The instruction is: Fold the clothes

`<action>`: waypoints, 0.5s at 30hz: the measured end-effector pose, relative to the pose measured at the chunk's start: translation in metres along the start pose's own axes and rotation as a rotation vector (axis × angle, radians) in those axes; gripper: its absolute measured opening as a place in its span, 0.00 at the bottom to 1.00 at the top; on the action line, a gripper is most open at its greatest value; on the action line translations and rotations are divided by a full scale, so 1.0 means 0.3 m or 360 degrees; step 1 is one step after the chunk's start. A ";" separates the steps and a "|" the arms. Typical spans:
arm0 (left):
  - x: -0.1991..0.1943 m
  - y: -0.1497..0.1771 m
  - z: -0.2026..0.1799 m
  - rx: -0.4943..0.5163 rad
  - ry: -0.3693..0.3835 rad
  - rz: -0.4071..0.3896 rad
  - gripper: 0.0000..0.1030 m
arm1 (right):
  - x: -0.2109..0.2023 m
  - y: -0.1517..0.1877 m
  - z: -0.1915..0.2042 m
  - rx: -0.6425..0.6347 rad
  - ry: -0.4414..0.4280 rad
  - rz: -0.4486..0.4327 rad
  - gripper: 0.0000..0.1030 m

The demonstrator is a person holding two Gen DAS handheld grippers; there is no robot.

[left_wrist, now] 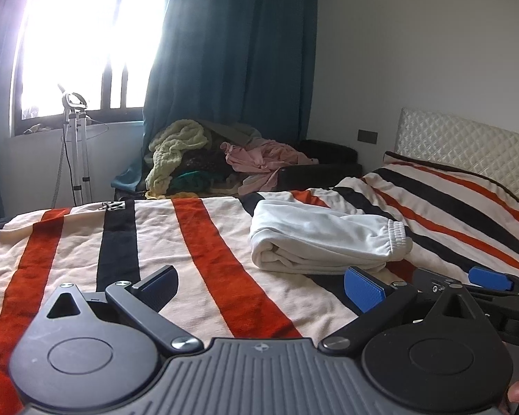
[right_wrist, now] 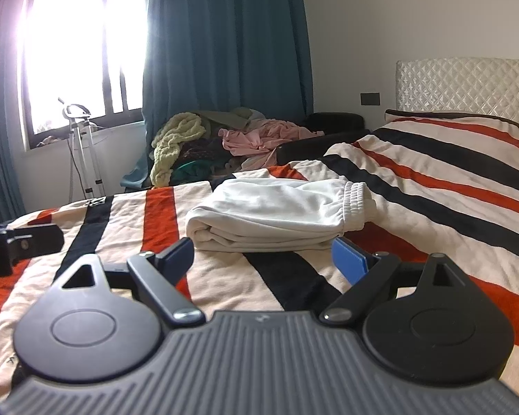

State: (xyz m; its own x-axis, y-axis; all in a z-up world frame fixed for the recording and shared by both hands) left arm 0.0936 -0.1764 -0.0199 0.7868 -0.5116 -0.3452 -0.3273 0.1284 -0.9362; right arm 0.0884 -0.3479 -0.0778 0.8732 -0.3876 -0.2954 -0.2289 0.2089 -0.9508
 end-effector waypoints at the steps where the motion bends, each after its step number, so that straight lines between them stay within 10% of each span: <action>1: -0.001 0.000 0.000 0.0001 0.0002 -0.0003 1.00 | 0.000 0.000 0.000 0.0001 0.0000 0.0001 0.86; 15: -0.007 0.013 -0.009 0.0015 0.0005 0.0001 1.00 | 0.005 0.006 0.001 0.0014 0.0004 0.0015 0.86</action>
State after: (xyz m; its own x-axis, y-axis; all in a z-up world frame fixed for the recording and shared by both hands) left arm 0.0893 -0.1771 -0.0225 0.7848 -0.5143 -0.3458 -0.3231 0.1365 -0.9365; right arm 0.0893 -0.3479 -0.0800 0.8699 -0.3878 -0.3048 -0.2336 0.2204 -0.9470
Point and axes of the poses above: each gripper's, at about its wrist camera, not at the fingertips, and x roughly the way its jaws point, z to its left, y to its underside, the point moved 10 cm from there along x, roughly the way its jaws point, and after that the axes turned 4 degrees about y, right-handed, at the moved point
